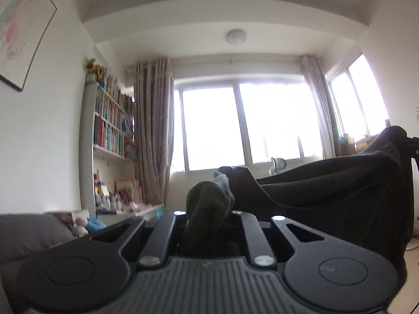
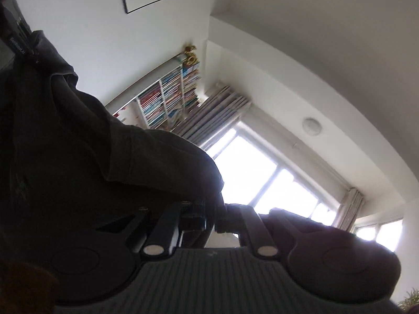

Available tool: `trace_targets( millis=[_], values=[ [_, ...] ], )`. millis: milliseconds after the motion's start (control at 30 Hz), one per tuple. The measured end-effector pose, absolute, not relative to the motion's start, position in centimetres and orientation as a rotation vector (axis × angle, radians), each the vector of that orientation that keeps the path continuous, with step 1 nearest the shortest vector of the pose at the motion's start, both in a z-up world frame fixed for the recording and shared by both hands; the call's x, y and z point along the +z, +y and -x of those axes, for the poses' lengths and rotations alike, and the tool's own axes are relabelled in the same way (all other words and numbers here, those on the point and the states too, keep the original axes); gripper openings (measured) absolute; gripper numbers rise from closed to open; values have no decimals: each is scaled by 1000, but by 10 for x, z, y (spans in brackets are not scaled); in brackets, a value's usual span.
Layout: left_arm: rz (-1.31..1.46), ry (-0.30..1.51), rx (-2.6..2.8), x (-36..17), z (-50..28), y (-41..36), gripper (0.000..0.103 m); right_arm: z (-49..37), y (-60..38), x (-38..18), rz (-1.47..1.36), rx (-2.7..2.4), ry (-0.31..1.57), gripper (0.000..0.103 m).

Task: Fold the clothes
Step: 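Lift the grey T-shirt up with both grippers to shake it out, then lower the shirt onto the bed with both grippers and open them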

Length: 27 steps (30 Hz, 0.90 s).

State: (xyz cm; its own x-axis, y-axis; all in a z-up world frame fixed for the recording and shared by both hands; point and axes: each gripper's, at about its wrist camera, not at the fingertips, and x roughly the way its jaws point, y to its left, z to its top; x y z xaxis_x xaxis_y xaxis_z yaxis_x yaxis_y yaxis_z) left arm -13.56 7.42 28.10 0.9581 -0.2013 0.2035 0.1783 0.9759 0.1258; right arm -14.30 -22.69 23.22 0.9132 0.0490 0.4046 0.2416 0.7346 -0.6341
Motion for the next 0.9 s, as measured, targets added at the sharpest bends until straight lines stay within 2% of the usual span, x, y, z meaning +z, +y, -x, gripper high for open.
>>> trace_targets(
  millis=[133, 267, 567, 700, 900],
  values=[
    [-146, -324, -161, 327, 153, 70, 9, 142, -236, 273, 734, -176, -503, 4],
    [-193, -349, -137, 337, 158, 60, 9, 134, -246, 290, 729, -201, -531, 4],
    [-226, -136, -129, 256, 56, 40, 9, 56, -279, 234, 756, -186, -289, 4],
    [-274, -76, -111, 227, -8, 17, 9, -13, -293, 202, 721, -204, -158, 4],
    [-366, 34, -49, 177, -149, -30, 11, -144, -296, 159, 639, -283, 57, 4]
  ],
)
